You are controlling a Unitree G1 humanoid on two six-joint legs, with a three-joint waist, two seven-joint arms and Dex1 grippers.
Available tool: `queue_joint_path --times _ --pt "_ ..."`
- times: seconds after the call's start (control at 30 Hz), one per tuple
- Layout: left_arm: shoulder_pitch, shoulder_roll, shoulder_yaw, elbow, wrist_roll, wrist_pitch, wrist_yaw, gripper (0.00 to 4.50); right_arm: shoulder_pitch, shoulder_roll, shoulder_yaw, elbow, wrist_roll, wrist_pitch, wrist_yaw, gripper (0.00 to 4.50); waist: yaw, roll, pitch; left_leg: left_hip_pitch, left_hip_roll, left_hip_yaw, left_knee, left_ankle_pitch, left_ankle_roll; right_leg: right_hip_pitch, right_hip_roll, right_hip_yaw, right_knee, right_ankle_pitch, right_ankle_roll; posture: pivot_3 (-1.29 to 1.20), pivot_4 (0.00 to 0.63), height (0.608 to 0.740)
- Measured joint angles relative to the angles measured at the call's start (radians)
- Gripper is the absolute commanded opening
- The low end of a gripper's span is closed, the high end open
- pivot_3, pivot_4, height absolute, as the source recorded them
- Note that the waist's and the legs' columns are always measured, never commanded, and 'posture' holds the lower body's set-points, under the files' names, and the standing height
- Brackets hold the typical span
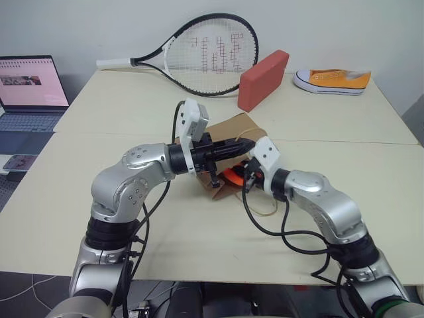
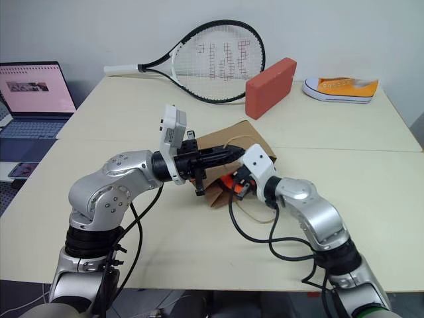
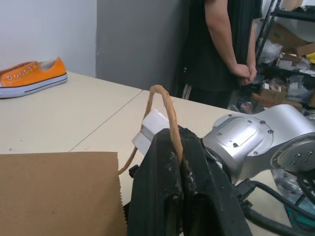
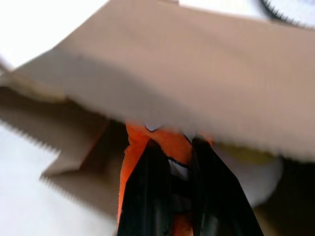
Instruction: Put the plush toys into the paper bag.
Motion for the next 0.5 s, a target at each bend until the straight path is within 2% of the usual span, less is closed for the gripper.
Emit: queue_joint_path --times 0.13,0.23,0.5 --pt "-0.001 -0.011 0.010 0.000 0.000 0.000 0.014 0.00 -0.013 0.063 0.002 0.044 -0.025 -0.013 -0.023 0.07 0.000 0.000 0.000 0.000 0.000 0.000 0.000 0.000 0.000 0.000 0.000 0.000 0.000 0.000 0.000 0.00 0.150 0.740" --pt "-0.003 -0.024 0.005 -0.007 0.000 -0.001 0.018 0.00 -0.019 0.091 0.008 0.076 -0.037 -0.027 -0.033 1.04 -0.001 0.000 0.000 0.000 0.000 0.000 0.000 0.000 0.000 0.000 0.000 0.000 0.000 0.000 0.000 0.00 0.150 0.740" --pt "-0.004 -0.037 -0.011 -0.009 0.000 0.000 0.019 0.00 -0.014 0.109 0.029 0.131 -0.115 -0.126 -0.037 3.99 -0.002 0.000 0.000 0.000 0.000 0.000 -0.001 0.000 0.000 -0.001 0.000 0.000 0.001 0.000 0.000 0.00 0.150 0.740"
